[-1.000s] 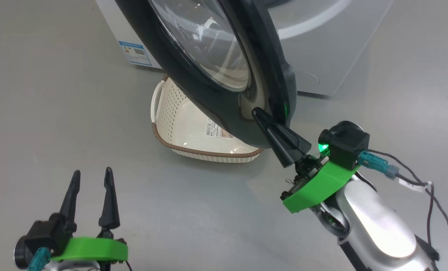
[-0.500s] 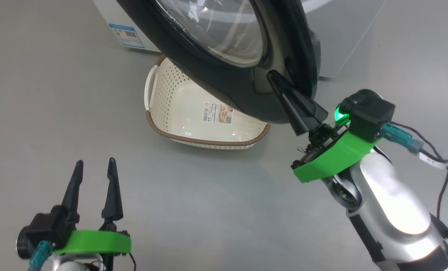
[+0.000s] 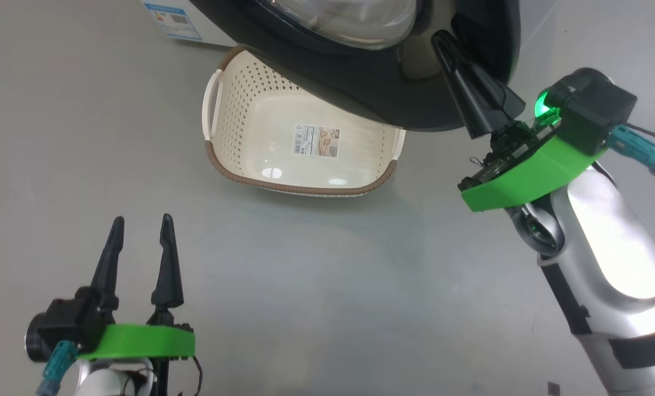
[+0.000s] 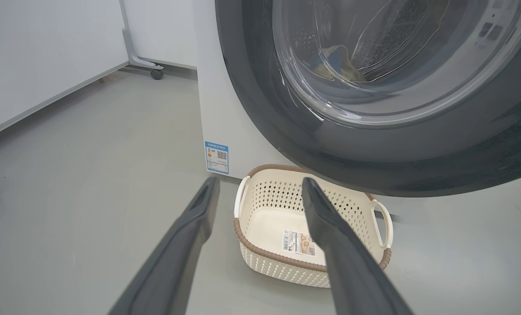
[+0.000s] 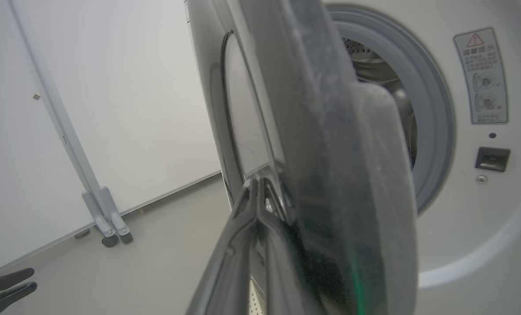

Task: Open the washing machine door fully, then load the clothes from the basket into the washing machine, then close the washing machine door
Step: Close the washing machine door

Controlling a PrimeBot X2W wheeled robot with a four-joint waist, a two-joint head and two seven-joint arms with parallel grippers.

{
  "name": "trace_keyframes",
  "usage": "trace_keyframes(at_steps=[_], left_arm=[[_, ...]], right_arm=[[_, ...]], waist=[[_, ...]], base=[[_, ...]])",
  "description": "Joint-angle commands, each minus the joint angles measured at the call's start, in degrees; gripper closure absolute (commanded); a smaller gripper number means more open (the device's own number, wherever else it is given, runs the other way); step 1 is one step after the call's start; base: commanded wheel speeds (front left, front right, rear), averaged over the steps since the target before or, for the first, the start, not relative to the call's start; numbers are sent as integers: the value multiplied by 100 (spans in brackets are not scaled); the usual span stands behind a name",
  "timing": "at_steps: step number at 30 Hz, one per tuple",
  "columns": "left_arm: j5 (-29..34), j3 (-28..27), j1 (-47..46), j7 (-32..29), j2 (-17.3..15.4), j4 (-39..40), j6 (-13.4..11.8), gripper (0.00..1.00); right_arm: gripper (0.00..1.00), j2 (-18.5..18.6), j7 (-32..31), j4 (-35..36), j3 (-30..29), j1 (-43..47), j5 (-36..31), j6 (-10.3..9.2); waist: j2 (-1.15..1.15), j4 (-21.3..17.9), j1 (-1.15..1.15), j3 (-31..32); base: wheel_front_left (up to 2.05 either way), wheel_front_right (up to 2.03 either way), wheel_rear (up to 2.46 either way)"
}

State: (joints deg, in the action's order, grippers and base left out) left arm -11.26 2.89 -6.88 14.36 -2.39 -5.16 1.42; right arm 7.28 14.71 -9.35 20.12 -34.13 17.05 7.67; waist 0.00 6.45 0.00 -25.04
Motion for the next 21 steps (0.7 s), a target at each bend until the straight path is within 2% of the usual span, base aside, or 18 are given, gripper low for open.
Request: trace_keyframes(at_steps=[1,10,21], left_arm=[[20,-173,-95,63,-49,207,-33,0],[74,-215,-138,63,-49,272,-47,0],[196,-119,-188,63,-49,338,76,0]], right_arm=[[100,18,29,166,-16,-249,-35,-19],[100,193,29,129,-130,-739,-73,-19],[100,431,29,-11,-249,-1371,-118,-19]], waist=[[0,-11,0,-102],[0,-87,0,-455],[0,-103,0,-904]], base=[[0,0,0],[0,0,0],[0,0,0]])
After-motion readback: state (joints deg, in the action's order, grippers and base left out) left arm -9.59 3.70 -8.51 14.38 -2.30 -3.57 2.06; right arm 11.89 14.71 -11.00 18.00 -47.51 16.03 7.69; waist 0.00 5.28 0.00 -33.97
